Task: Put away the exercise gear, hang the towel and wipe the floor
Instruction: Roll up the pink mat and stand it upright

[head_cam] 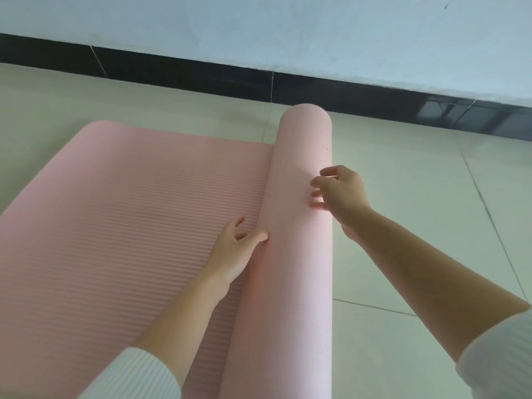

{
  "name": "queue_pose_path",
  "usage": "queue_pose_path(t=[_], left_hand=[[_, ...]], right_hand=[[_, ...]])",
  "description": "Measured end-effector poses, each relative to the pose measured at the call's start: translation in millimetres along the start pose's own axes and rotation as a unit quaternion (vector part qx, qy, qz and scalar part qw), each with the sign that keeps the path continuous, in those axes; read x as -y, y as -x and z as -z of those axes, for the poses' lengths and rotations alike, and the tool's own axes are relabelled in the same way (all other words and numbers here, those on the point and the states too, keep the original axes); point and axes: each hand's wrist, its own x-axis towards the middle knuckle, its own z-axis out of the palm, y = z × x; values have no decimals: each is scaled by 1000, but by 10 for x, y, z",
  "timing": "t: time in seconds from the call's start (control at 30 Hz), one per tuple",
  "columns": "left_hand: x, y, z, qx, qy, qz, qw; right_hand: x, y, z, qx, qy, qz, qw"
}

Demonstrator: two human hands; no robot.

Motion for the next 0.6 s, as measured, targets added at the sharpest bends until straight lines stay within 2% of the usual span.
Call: queue_pose_path(t=[0.07,0.13,0.2,0.27,0.33,0.43,0.5,0.53,0.6], left_hand=[[-46,-16,93,-28,-22,-68,997],[-82,-26,174,-55,-61,-126,989],[-91,-34,264,-74,-66,-124,987],[-88,-39,389,-56,-60,-110,991],[-90,-32,504,-12,-84,-87,993],[-64,-45,709,6,-89,-26,996],[-15,-111,892,-42,-76,-29,996],[6,-151,985,-74,-83,-45,993],[25,-227,1153,-119,-93,-84,985]], right_hand=[[-46,-3,-141,-33,104,9,994],[-44,54,-302,-40,148,41,987],[36,126,-456,-19,138,55,989],[156,203,-578,18,130,67,989],[249,234,-701,73,91,83,990],[384,215,-828,138,-75,52,986],[434,161,-858,108,-149,37,982],[433,135,-871,68,-116,48,990],[384,111,-934,-9,46,77,996]])
